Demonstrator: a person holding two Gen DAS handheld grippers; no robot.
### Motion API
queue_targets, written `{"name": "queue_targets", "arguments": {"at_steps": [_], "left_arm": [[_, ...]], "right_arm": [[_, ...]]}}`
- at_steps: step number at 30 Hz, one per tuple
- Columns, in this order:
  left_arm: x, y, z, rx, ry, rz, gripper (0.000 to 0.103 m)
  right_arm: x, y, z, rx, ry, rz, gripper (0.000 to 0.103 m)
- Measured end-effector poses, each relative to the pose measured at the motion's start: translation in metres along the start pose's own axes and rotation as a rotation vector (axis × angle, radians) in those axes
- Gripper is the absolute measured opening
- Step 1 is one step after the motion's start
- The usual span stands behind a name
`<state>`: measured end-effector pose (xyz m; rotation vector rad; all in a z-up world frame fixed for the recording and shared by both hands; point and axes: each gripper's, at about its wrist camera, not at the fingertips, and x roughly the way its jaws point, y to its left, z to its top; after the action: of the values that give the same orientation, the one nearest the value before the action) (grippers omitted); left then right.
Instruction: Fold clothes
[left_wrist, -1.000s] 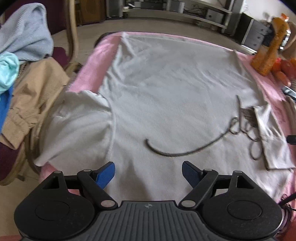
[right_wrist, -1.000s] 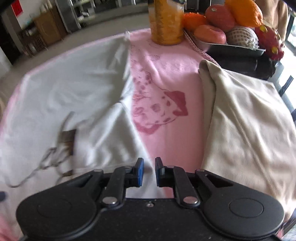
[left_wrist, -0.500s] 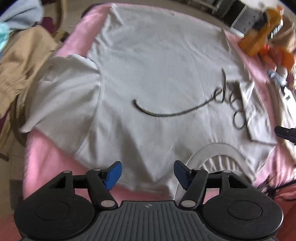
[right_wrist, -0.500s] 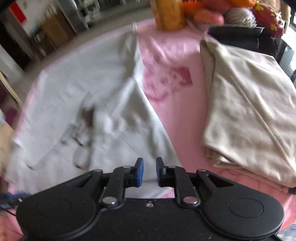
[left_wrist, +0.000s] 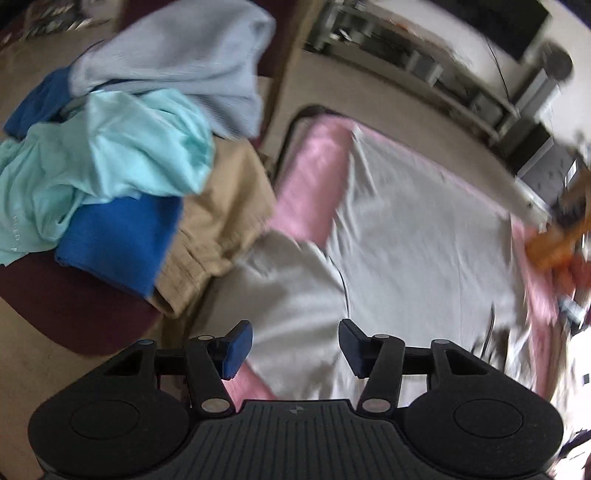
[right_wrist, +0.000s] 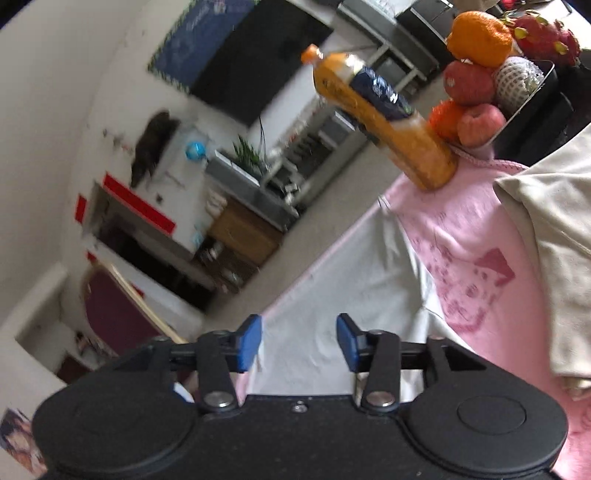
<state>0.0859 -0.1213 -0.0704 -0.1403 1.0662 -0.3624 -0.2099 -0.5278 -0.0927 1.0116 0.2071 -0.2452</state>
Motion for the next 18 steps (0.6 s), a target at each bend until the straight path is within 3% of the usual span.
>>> {"name": "queue_targets", "arguments": {"at_steps": [5,11,18], "left_arm": [[0.017,0.026,0.003,-0.128,0.05,-0.023,0.053],[0.047,0.04,-0.005,-0.232,0.174,0.023,0.05],[0.054,0.058,-0.004,-0.371,0.16,0.102,0.042]], "right_arm": [[0.009,-0.004,-0.002,0.025,-0.016,0.006,0.051],[0.018,0.003,-0.011,-0.009,0.035,0.01,0.052],[0.02,0.01,-0.019,-0.04,0.07,0.016,0.055]]}}
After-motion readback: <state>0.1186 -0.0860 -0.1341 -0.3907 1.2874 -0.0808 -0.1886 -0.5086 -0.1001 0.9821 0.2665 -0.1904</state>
